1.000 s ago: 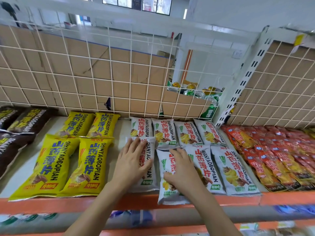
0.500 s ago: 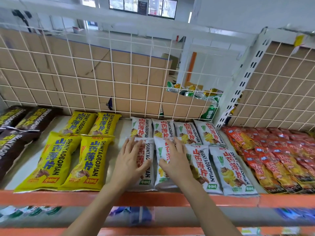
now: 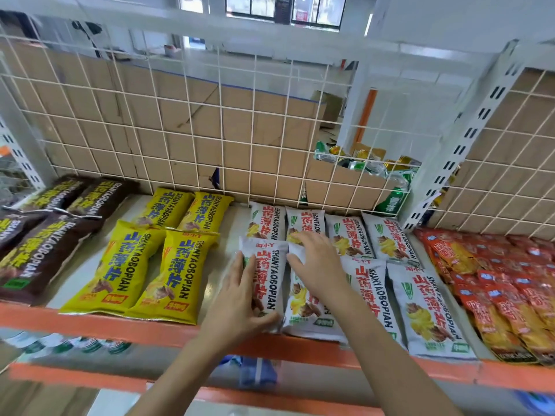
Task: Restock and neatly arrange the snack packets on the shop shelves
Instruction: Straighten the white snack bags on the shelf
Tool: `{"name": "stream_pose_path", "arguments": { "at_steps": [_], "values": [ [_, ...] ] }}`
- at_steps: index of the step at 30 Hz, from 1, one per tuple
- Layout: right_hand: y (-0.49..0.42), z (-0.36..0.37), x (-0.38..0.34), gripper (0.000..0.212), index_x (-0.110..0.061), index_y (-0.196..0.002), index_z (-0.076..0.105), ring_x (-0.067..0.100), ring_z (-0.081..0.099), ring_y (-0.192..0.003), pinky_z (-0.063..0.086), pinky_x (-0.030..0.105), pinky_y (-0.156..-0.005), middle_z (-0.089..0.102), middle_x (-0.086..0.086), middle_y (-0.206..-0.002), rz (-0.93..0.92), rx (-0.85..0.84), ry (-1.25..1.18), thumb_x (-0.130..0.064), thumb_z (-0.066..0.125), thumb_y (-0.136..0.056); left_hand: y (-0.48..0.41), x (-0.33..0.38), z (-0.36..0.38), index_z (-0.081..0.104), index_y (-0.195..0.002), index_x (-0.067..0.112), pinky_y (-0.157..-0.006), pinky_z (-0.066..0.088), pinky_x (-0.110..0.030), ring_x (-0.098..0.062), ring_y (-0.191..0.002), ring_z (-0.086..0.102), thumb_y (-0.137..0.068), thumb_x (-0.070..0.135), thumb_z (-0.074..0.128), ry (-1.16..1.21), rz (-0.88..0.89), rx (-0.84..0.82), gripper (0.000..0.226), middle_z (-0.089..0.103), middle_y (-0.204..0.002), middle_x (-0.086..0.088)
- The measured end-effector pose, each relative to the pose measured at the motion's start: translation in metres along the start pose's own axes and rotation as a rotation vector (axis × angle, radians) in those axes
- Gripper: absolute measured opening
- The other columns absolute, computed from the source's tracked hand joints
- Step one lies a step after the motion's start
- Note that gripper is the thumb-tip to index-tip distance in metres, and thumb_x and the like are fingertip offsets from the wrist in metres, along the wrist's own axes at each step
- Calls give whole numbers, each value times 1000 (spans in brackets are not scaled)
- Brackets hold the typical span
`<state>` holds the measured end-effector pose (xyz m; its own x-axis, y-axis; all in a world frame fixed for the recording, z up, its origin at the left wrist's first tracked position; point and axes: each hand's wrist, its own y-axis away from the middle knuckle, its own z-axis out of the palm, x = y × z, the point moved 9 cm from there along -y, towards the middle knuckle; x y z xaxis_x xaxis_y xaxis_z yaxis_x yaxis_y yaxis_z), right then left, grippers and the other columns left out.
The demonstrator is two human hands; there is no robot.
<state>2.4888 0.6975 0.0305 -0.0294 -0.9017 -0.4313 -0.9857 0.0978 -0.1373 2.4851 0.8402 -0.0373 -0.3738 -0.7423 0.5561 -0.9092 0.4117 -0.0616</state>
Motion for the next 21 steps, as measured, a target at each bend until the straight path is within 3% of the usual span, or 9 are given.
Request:
{"name": "stream_pose_path", "arguments": {
  "at_steps": [4,6,8,10,12,14,16,18,21],
  "values": [
    [-41,24,-10,34,-13,-126,56,22,50,-117,39,35,-99,58,6,-128,-48,-173,-18,-22,46,-95,2,6,-2,-13,-147,19,-113,8,-25,-17,-144,-7,-48,80,30,-91,-20,25,124,-18,-155,-4],
    [-57,33,-9,26,-16,-113,63,20,57,-105,46,36,-90,64,4,-116,-27,-224,-34,-24,49,-94,4,9,-1,-16,-146,19,-112,14,-25,-17,-144,-3,-58,79,39,-112,-38,35,120,-20,-155,-3],
    [-68,41,-7,16,-20,-90,63,19,58,-88,47,33,-73,64,1,-94,6,-289,-60,-31,51,-92,6,11,0,-16,-146,19,-110,20,-25,-17,-144,0,-67,73,48,-91,-52,39,115,-22,-154,-1],
    [-72,45,-8,26,-21,-70,53,14,50,-68,36,27,-57,52,-3,-70,37,-364,-118,-36,54,-91,7,12,1,-17,-146,18,-109,22,-25,-17,-144,2,-66,73,46,-69,-51,45,116,-22,-154,-1],
    [-73,50,-10,27,-12,-76,60,11,47,-62,33,26,-55,49,-2,-66,65,-432,-186,-35,55,-91,7,13,1,-17,-146,16,-110,20,-24,-17,-144,4,-59,76,37,-54,-49,49,119,-21,-154,-2],
    [-74,54,-11,27,-6,-90,65,11,50,-64,37,27,-60,53,-1,-69,86,-484,-243,-31,56,-91,8,12,2,-17,-146,14,-111,18,-25,-17,-144,2,-66,69,52,-26,-47,46,119,-22,-154,-2],
    [-76,54,-14,18,-11,-78,64,10,50,-61,39,24,-58,54,-2,-66,81,-488,-295,-24,58,-90,9,13,3,-17,-146,13,-111,16,-23,-17,-144,1,-72,59,62,-22,-41,49,118,-24,-153,-3],
    [-81,52,-16,26,-18,-63,57,11,48,-56,38,23,-54,53,-2,-61,62,-443,-301,-19,60,-89,10,13,3,-18,-146,13,-110,15,-22,-16,-144,0,-72,58,63,-33,-41,49,119,-26,-153,-3],
    [-86,53,-12,27,-16,-62,55,12,49,-55,37,24,-53,56,0,-61,79,-378,-217,-20,60,-88,10,13,4,-19,-146,13,-110,16,-22,-17,-144,1,-71,58,64,-36,-49,42,120,-27,-152,-3]
  ]
}}
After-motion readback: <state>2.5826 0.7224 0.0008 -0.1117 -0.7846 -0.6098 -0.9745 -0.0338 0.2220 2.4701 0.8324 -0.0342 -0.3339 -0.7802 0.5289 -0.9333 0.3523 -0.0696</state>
